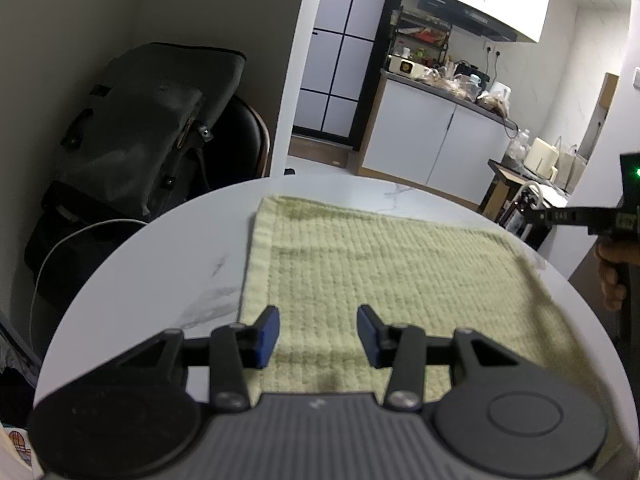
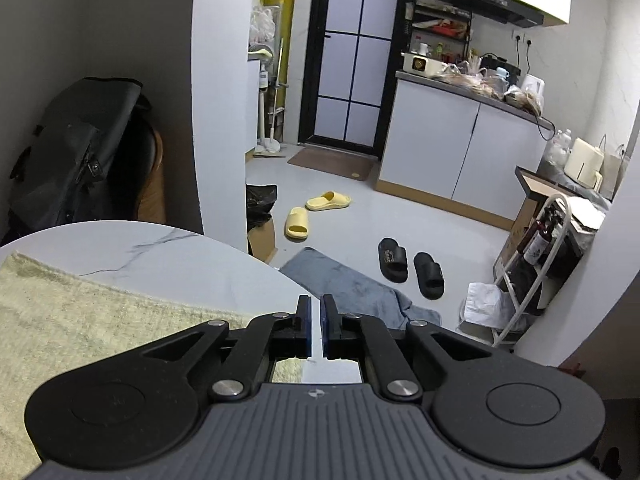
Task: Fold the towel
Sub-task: 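Move both open tools back over the flat towel toward its edge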
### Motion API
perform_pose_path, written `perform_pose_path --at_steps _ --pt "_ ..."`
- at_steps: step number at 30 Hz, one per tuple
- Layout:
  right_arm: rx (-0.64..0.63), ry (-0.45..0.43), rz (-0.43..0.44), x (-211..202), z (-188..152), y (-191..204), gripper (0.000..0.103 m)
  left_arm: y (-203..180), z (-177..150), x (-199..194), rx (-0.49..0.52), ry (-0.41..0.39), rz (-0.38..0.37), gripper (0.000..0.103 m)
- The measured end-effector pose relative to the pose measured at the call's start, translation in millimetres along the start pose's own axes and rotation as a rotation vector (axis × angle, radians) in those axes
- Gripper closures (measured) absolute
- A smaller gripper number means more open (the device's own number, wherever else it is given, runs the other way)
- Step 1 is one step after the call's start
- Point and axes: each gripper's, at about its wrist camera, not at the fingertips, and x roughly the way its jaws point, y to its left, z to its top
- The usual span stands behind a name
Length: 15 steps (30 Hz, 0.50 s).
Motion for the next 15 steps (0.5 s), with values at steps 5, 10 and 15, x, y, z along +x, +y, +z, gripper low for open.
perform_pose_path --at_steps 5,10,15 --pt "-0.011 0.006 0.023 -13 -8 5 0.096 -1 1 3 0.002 -0.005 -0.004 0.057" --pt "0.002 0.017 0.039 -28 -19 10 0.096 7 -2 0 -0.012 -0.012 0.007 0.056" --pt "0.019 0.029 0.053 -45 -31 16 0.096 9 -5 -11 -0.006 -0.012 -0.006 0.056"
